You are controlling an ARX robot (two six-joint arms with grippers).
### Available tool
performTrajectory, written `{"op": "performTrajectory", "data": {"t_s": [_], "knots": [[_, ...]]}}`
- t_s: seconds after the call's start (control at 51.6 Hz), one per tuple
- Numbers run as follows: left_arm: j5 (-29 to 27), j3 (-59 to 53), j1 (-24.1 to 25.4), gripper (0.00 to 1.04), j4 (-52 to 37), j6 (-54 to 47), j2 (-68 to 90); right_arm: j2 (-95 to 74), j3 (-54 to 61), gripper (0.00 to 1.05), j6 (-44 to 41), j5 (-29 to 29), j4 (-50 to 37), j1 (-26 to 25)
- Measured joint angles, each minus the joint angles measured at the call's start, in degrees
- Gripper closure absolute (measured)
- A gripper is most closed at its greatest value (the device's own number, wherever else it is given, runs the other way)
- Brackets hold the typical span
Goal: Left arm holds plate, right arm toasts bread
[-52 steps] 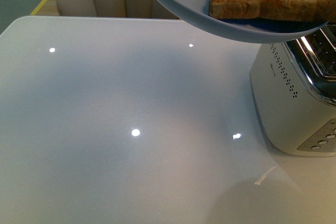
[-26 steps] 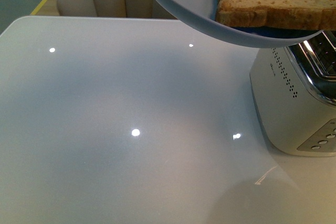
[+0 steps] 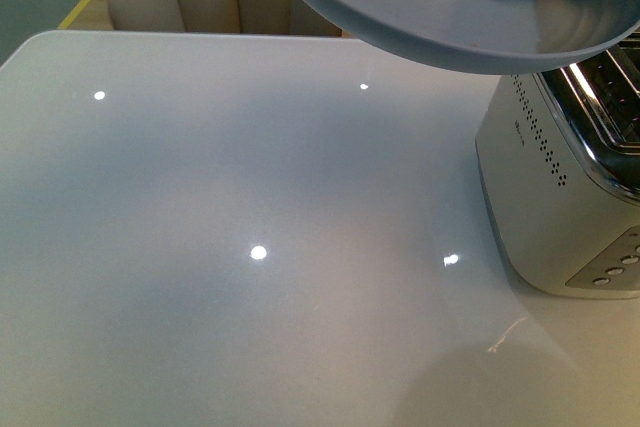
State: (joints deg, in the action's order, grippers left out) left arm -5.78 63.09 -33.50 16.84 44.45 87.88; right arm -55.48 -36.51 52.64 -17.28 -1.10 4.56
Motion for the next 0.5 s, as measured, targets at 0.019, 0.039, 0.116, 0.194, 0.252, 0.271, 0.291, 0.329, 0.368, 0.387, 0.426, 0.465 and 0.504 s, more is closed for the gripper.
{"op": "performTrajectory", "data": {"t_s": [0.019, 0.039, 0.116, 0.194, 0.252, 0.271, 0.291, 0.329, 0.368, 0.387, 0.426, 0.465, 0.504], "knots": [[0.0, 0.0, 0.0, 1.02, 0.0, 0.0, 0.0, 0.07, -0.98, 1.02, -0.5, -0.44, 0.5, -0.61], [0.02, 0.0, 0.0, 1.02, 0.0, 0.0, 0.0, 0.11, -1.99, 1.02, -1.14, -0.83, 1.01, -1.22], [0.0, 0.0, 0.0, 1.02, 0.0, 0.02, 0.0, 0.2, -5.46, 1.02, -3.04, -2.1, 2.69, -3.37], [0.0, 0.0, 0.0, 1.02, 0.0, 0.02, 0.0, 0.33, -9.9, 1.02, -5.66, -3.37, 4.57, -5.88], [0.0, 0.0, 0.0, 1.02, 0.0, 0.02, 0.0, 0.37, -13.35, 1.02, -8.76, -3.3, 6.75, -7.23], [0.0, 0.0, 0.0, 1.02, 0.0, 0.02, 0.0, 0.37, -14.73, 1.02, -10.45, -3.04, 7.72, -7.65], [0.0, 0.0, 0.0, 1.02, 0.0, 0.04, 0.0, 0.37, -15.54, 1.02, -11.72, -2.64, 8.35, -7.82], [0.02, 0.0, 0.0, 1.02, 0.0, 0.02, 0.0, 0.37, -17.07, 1.02, -15.23, -1.31, 9.66, -8.2], [0.02, 0.0, 0.0, 1.02, 0.0, 0.02, 0.0, 0.37, -17.66, 1.02, -17.55, -0.22, 10.23, -8.37], [0.0, 0.0, 0.0, 1.02, 0.0, 0.02, 0.0, 0.37, -17.97, 1.02, -19.91, 0.85, 10.6, -8.5], [0.0, 0.0, 0.0, 1.02, 0.0, 0.02, 0.0, 0.39, -18.01, 1.02, -22.95, 2.23, 10.88, -8.66], [0.0, 0.0, 0.0, 1.02, 0.0, 0.04, 0.0, 0.39, -17.88, 1.02, -27.02, 4.68, 11.52, -8.66], [0.0, 0.0, 0.0, 1.02, 0.0, 0.04, 0.0, 0.39, -17.16, 1.02, -29.9, 6.82, 11.3, -8.55]]}}
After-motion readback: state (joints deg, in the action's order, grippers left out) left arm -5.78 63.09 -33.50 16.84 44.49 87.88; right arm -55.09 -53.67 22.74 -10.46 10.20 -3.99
